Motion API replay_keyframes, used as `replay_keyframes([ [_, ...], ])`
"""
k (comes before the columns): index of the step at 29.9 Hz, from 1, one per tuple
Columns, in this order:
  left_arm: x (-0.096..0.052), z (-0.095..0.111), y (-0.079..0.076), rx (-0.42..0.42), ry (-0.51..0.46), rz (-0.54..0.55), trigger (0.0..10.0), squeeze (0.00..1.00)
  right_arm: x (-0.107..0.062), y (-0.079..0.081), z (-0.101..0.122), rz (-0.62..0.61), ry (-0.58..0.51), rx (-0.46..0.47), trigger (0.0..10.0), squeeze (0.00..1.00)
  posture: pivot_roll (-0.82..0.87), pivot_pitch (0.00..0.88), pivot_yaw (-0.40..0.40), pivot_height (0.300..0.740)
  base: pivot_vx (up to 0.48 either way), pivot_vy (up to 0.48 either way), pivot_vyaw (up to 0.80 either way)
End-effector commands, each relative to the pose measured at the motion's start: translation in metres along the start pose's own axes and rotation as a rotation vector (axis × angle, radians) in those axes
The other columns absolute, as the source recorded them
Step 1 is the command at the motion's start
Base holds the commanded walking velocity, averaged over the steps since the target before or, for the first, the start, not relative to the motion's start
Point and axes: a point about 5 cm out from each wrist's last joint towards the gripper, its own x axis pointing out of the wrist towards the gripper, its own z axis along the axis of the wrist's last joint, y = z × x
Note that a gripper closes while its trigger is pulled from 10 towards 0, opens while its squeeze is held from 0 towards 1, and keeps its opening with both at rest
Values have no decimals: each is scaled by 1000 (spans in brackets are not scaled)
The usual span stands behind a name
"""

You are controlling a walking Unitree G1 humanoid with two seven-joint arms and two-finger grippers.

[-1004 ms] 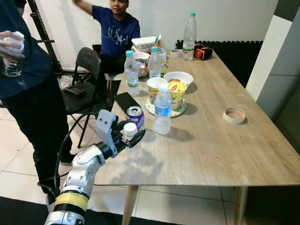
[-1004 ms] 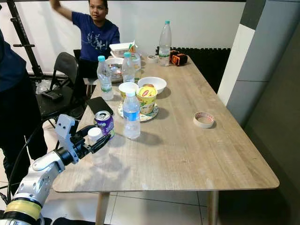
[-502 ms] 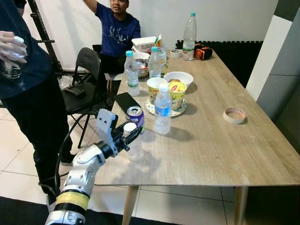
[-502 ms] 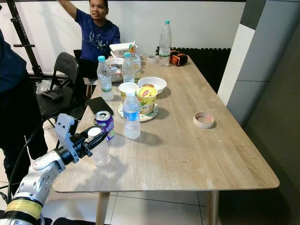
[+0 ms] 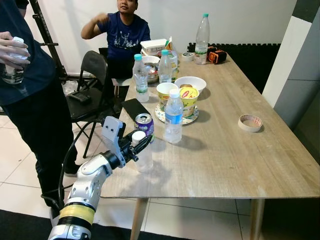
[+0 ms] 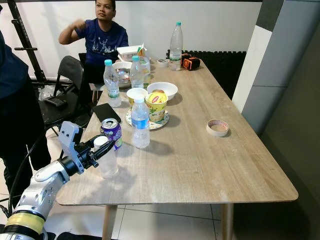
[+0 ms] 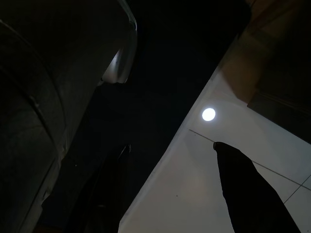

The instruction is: Restocking fridge

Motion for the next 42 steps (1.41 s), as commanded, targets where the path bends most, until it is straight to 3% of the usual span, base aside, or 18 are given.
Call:
replay_keyframes([
  [1, -3, 3, 3, -24, -33, 15, 0, 0, 0, -1, -1, -4, -3, 3, 10000, 0, -70, 0, 25, 740, 0, 0, 0],
  [6, -11, 18, 14, -67, -130, 70, 0, 0, 0, -2, 2, -3, -8, -1, 10000, 0, -67, 0, 22, 740, 0, 0, 0],
  [7, -20, 25, 24, -97, -190, 121, 0, 0, 0, -2, 2, -1, -5, -10, 10000, 0, -68, 2, 23, 740, 0, 0, 0],
  [10, -23, 27, 28, -105, -210, 143, 118, 0, 0, -2, 1, 1, -3, -14, 10000, 0, -68, 2, 23, 740, 0, 0, 0],
  [11, -31, 30, 39, -114, -233, 217, 10000, 0, 0, -2, 2, -1, -7, -9, 10000, 0, -69, 0, 23, 740, 0, 0, 0],
  [13, -34, 31, 44, -120, -243, 252, 10000, 0, 0, -2, 3, -1, -9, -7, 10000, 0, -69, 0, 23, 740, 0, 0, 0],
  [17, -66, 36, 77, -149, -324, 504, 10000, 0, 0, -2, 3, 1, -8, -8, 10000, 0, -69, 0, 23, 740, 0, 0, 0],
  [18, -66, 36, 77, -149, -324, 504, 10000, 0, 0, -2, 3, 1, -8, -8, 10000, 0, -69, 0, 23, 740, 0, 0, 0],
  [20, -93, 34, 98, -141, -327, 705, 10000, 0, 0, -2, 3, 2, -8, -9, 10000, 0, -67, 1, 20, 740, 0, 0, 0],
  [21, -93, 34, 98, -141, -327, 705, 10000, 0, 0, -2, 3, 2, -8, -9, 10000, 0, -67, 1, 20, 740, 0, 0, 0],
  [23, -129, 28, 114, -129, -304, 926, 10000, 0, 0, -2, 3, 2, -8, -10, 10000, 0, -67, 1, 20, 740, 0, 0, 0],
  [24, -129, 28, 114, -129, -304, 926, 10000, 0, 0, -2, 3, 2, -8, -10, 10000, 0, -67, 1, 20, 740, 0, 0, 0],
  [28, -178, 8, 125, -145, -224, 1197, 10000, 0, 0, -2, 4, 4, -9, -10, 10000, 0, -67, 1, 20, 740, 0, 0, 0],
  [31, -189, 0, 124, -156, -188, 1257, 10000, 0, 0, -2, 4, 4, -10, -10, 10000, 0, -61, 4, 19, 740, 0, 0, 0],
  [33, -208, -20, 120, -198, -114, 1352, 10000, 0, 0, -1, 4, 5, -10, -9, 10000, 0, -61, 4, 19, 740, 0, 0, 0],
  [37, -236, -75, 96, -325, 86, 1494, 10000, 0, 0, 0, 4, 7, -12, -5, 10000, 0, -60, 7, 21, 740, 0, 0, 0],
  [39, -239, -82, 91, -345, 112, 1506, 10000, 0, 0, 0, 4, 7, -12, -4, 10000, 0, -60, 7, 21, 740, 0, 0, 0],
  [42, -248, -121, 63, -441, 271, 1546, 10000, 0, 0, 0, 5, 7, -11, -3, 10000, 0, -64, 5, 22, 740, 0, 0, 0],
])
